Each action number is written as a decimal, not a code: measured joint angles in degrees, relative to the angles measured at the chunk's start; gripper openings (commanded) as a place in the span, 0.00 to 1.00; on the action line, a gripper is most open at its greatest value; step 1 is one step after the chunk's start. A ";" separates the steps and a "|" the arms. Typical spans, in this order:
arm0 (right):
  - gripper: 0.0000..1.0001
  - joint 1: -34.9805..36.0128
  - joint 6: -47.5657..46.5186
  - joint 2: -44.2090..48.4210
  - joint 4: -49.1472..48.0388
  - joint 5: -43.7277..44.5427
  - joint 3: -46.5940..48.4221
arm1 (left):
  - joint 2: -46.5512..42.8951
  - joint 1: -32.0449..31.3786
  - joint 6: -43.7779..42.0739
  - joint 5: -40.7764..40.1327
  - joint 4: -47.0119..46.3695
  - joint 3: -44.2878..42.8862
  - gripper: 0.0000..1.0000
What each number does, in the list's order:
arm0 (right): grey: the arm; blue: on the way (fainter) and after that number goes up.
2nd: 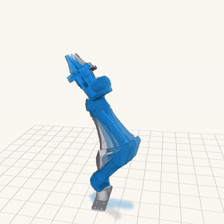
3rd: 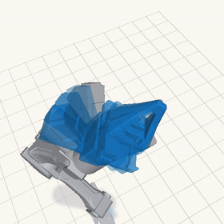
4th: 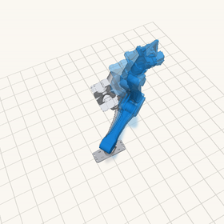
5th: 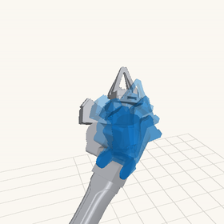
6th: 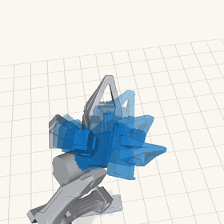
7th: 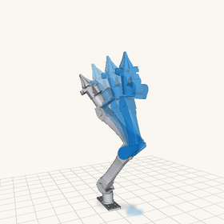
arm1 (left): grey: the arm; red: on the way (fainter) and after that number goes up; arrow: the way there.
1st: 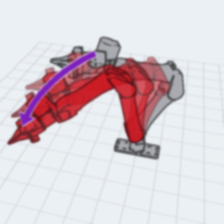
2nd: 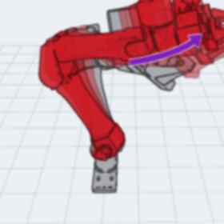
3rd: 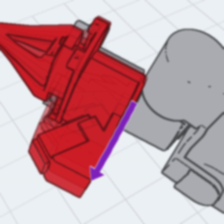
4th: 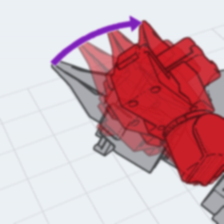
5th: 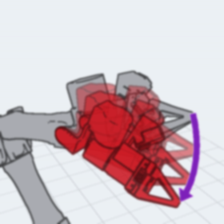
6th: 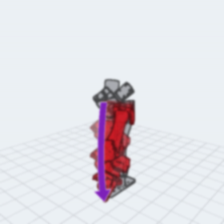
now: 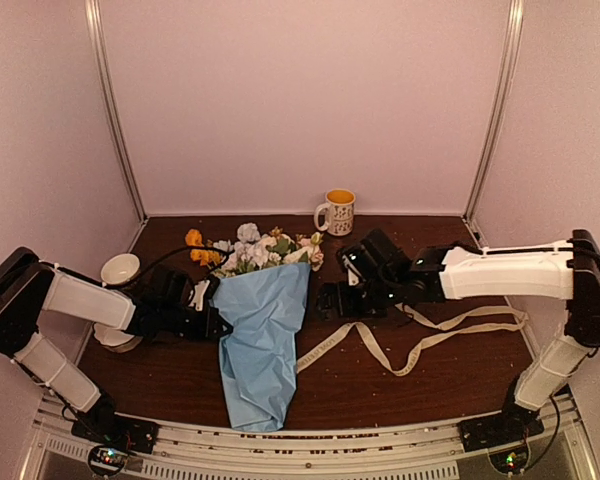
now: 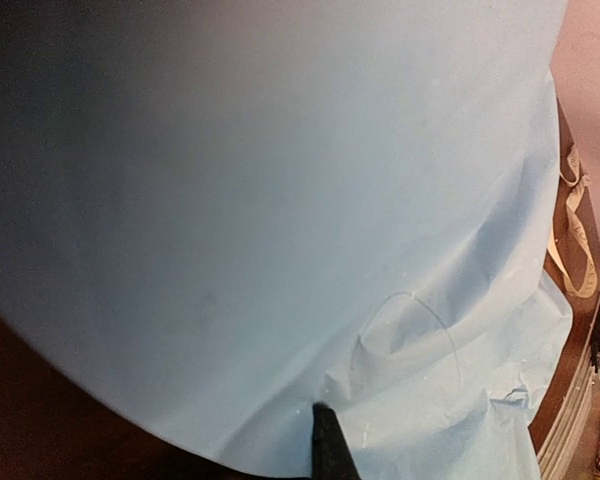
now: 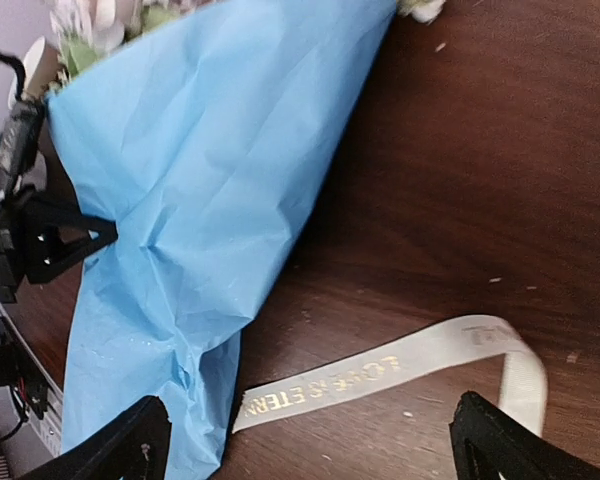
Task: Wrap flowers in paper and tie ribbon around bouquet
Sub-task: Place the ribbon at the center of the board, then pass from the left arm to the right
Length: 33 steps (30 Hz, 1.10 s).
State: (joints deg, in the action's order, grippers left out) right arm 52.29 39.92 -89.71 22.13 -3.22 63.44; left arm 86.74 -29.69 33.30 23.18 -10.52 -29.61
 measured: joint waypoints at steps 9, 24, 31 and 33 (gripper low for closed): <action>0.68 5.09 5.05 -15.21 3.82 -1.27 9.11 | -1.77 0.00 0.26 0.24 1.77 -0.74 0.00; 0.95 5.01 7.30 -12.37 -13.14 -10.91 -0.15 | -5.16 0.00 1.14 1.20 3.67 -1.60 0.00; 0.94 5.01 9.16 -20.06 -17.05 -13.97 3.58 | -4.98 0.00 1.73 1.38 3.34 -1.60 0.00; 0.95 5.05 9.57 -21.55 -18.14 -15.39 4.92 | -4.61 0.00 1.77 1.53 3.04 -1.60 0.00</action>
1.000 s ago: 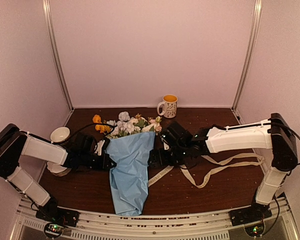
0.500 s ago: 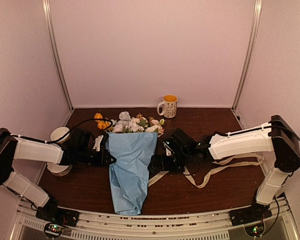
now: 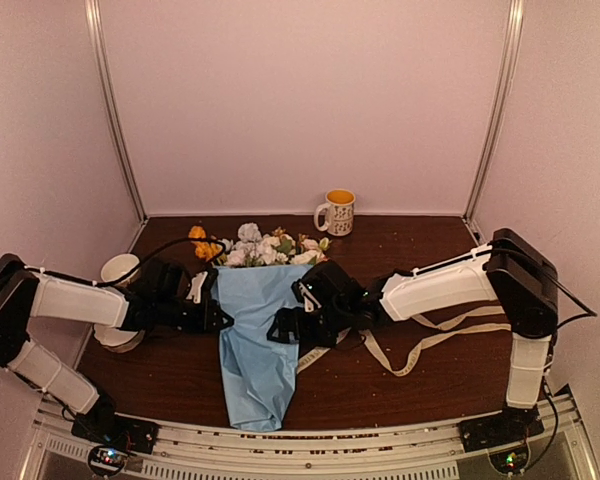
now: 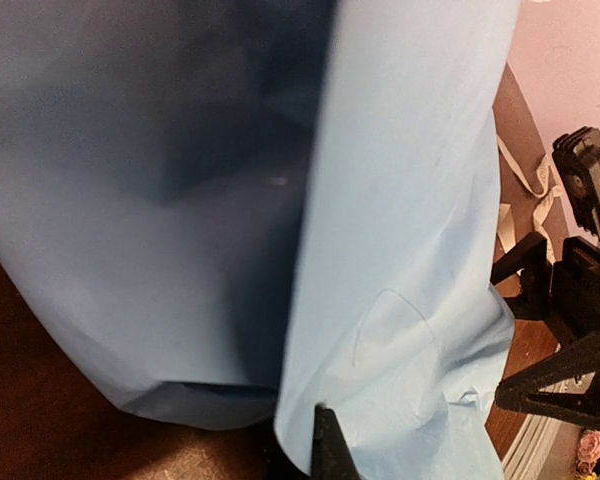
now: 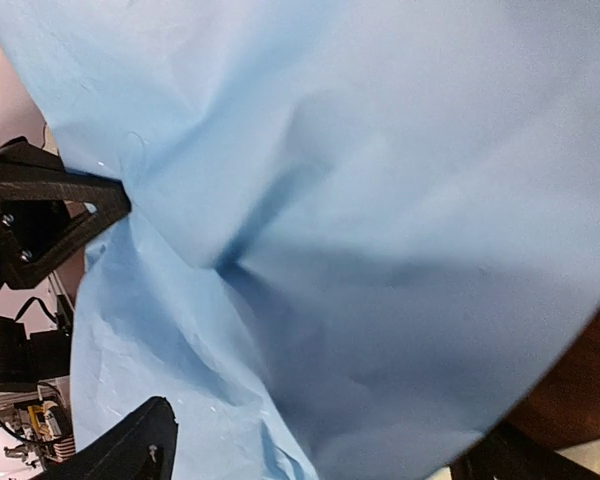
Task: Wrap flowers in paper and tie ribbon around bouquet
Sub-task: Pass from the left arm to the right
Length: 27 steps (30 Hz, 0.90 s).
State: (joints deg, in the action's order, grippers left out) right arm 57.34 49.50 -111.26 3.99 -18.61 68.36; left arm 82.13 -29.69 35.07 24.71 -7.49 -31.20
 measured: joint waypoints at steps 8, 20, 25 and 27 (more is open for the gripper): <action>0.78 0.31 0.96 -6.40 -1.44 -2.64 6.47 | 5.29 -1.66 1.38 0.07 -3.17 -0.07 0.00; 0.09 0.15 1.42 -7.76 3.45 -1.38 11.21 | 7.67 -3.72 2.36 0.00 -4.39 -2.21 0.00; 0.00 -1.03 1.97 -7.80 6.10 -1.33 12.61 | 7.69 -4.04 1.84 0.22 -4.26 -3.39 0.00; 0.00 -1.46 1.70 -7.80 6.95 -1.51 12.94 | 7.67 -4.15 1.36 0.13 -3.69 -3.91 0.06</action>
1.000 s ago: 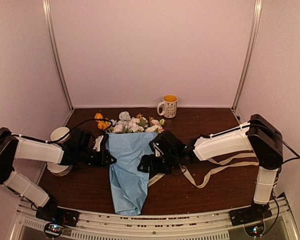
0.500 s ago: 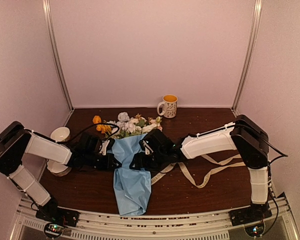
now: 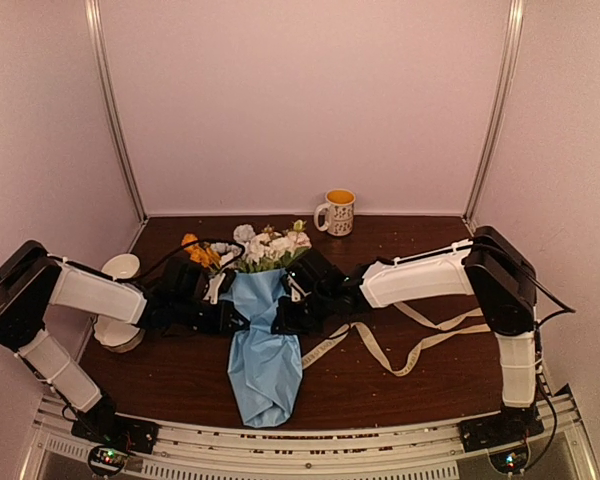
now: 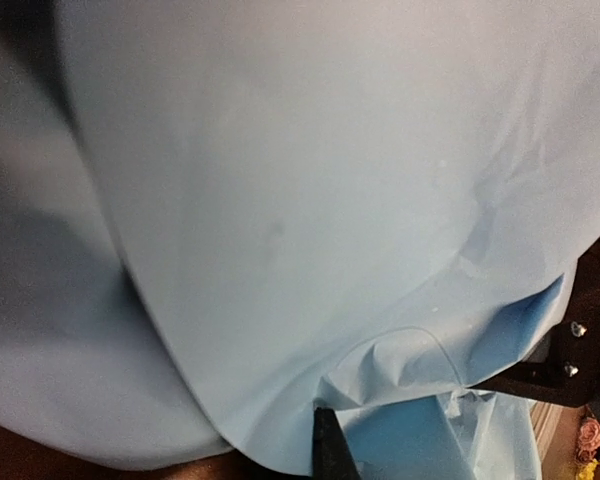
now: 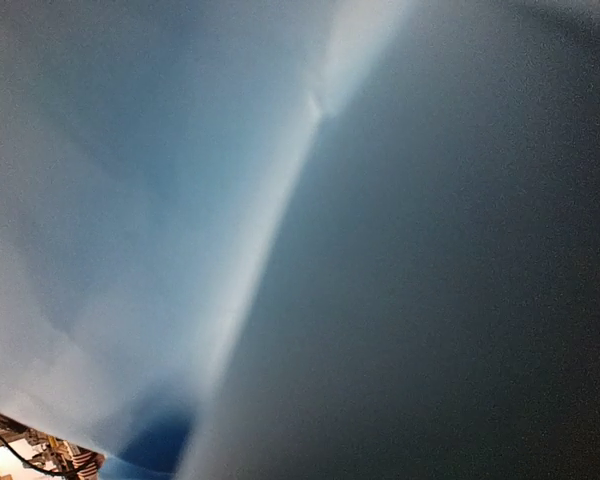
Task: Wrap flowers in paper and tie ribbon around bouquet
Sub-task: Pass from the left arm to the right, then straighten the ribbon at the center of the board.
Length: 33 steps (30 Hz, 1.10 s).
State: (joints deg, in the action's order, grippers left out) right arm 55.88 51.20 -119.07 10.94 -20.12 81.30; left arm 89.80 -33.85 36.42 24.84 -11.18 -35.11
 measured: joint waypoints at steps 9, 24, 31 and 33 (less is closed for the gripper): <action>0.00 -1.95 -0.26 -0.50 4.42 -1.16 2.16 | -6.05 -0.46 -6.25 -5.81 10.75 -2.73 0.42; 0.00 -3.63 -0.44 -7.58 9.99 -2.12 13.79 | -15.15 -31.30 -31.52 -16.87 19.21 -11.45 0.44; 0.00 -3.74 -1.46 -9.86 11.52 -2.08 16.90 | 6.03 -35.26 -37.07 -21.27 26.73 -24.79 0.57; 0.00 -3.80 -1.95 -9.94 11.78 -2.08 17.05 | 9.53 -35.21 -37.42 -23.12 28.65 -27.34 0.59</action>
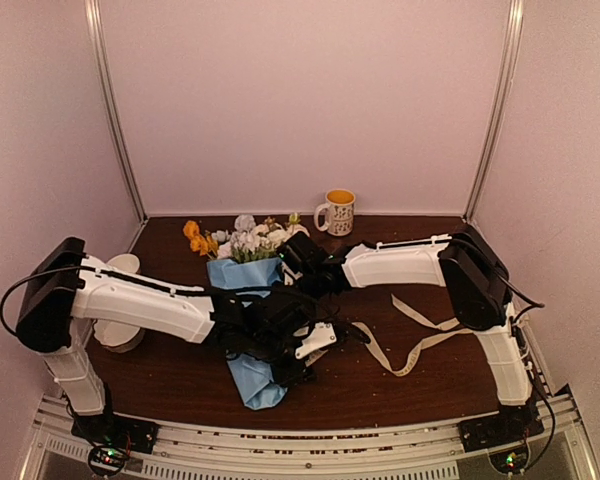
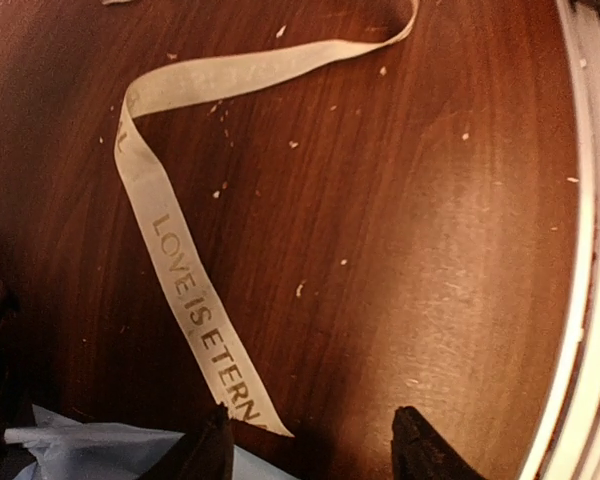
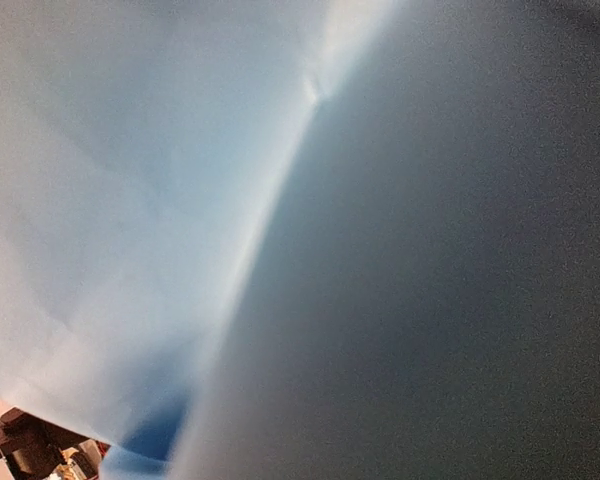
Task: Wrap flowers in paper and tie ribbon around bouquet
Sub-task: Straighten the ribbon at the center of the board.
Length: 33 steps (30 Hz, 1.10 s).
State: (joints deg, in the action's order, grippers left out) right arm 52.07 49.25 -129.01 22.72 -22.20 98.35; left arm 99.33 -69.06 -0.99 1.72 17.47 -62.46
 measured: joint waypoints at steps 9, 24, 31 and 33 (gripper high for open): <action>0.00 -0.35 -2.84 -0.33 1.51 0.55 0.72 | 12.07 0.59 1.97 -5.62 8.55 -9.42 0.67; 0.00 -1.29 -4.59 -1.40 2.84 0.11 2.03 | 16.52 6.91 4.90 3.72 17.05 -16.20 0.54; 0.00 -2.08 -5.16 -1.40 4.31 0.00 2.64 | 18.95 5.60 4.22 1.79 20.20 -19.87 0.21; 0.00 -1.84 -5.33 -1.44 4.42 0.42 2.64 | 19.61 5.11 3.96 0.26 20.17 -20.61 0.05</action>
State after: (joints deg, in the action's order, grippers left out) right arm 50.24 43.92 -130.45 27.14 -21.78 100.99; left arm 118.93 -63.94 2.96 1.98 37.65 -83.07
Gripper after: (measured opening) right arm 0.032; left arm 0.242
